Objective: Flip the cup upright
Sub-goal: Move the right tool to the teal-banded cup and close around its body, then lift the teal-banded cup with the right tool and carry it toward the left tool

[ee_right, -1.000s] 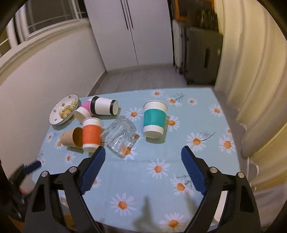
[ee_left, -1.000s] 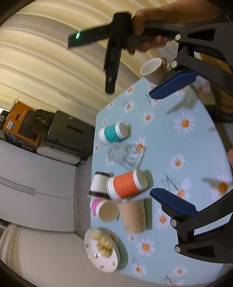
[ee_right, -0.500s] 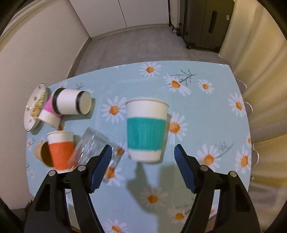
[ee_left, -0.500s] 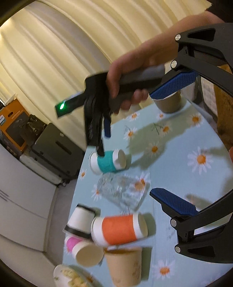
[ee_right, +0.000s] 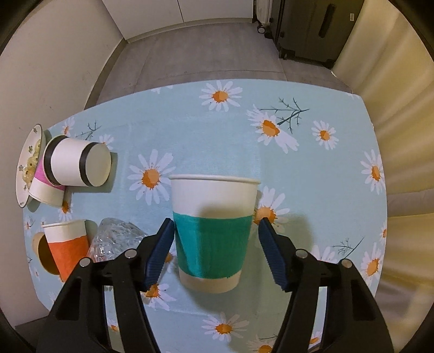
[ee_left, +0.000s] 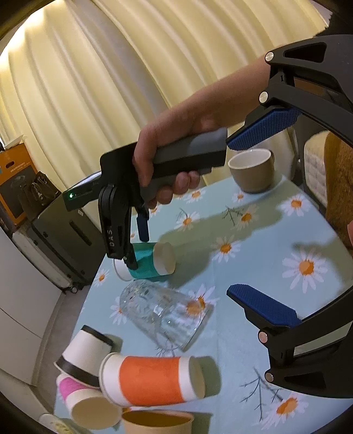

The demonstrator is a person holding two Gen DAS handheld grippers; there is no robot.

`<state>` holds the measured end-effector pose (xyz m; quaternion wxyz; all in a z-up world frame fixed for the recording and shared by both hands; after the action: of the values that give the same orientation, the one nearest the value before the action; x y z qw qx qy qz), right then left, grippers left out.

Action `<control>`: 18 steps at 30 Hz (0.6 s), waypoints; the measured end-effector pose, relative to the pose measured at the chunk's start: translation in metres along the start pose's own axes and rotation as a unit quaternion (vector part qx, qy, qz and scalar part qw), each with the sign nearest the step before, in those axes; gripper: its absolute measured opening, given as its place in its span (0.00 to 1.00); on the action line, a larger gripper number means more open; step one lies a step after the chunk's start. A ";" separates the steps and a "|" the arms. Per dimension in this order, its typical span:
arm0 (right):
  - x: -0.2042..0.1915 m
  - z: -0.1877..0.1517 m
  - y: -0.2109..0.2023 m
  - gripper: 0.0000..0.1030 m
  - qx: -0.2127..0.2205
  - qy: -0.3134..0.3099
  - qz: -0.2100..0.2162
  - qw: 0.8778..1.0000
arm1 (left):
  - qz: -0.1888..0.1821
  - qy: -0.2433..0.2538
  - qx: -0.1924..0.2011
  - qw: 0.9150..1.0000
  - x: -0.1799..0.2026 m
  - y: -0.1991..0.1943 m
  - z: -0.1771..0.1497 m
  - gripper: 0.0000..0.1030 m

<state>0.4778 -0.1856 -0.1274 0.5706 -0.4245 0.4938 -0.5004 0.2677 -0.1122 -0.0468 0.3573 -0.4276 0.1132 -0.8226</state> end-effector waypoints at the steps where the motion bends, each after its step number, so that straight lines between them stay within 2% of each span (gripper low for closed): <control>1: -0.001 0.000 0.000 0.58 0.002 -0.002 -0.001 1.000 | -0.001 -0.002 0.000 1.000 0.000 0.000 0.000 0.94; 5: -0.002 -0.003 -0.001 0.57 -0.001 -0.006 -0.006 1.000 | -0.004 -0.005 0.001 1.000 0.001 -0.001 0.001 0.94; 9: -0.001 -0.007 -0.013 0.57 0.001 -0.002 0.007 1.000 | -0.003 -0.006 0.003 1.000 0.001 -0.003 0.000 0.94; 18: 0.007 -0.053 -0.054 0.57 -0.005 -0.002 0.054 0.999 | -0.005 -0.014 0.007 1.000 0.005 -0.016 -0.006 0.93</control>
<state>0.4176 -0.1996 -0.0837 0.5957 -0.4010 0.5172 -0.4656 0.2529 -0.1051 -0.0398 0.3574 -0.4372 0.1004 -0.8191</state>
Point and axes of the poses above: each gripper's, at about its wrist camera, not at the fingertips, and y roughly the way its jaws point, x to its right, z to its top, the point moved 8 cm from there along y, roughly the way its jaws point, and after that the axes turned 14 degrees about y, right-handed, at the moved point
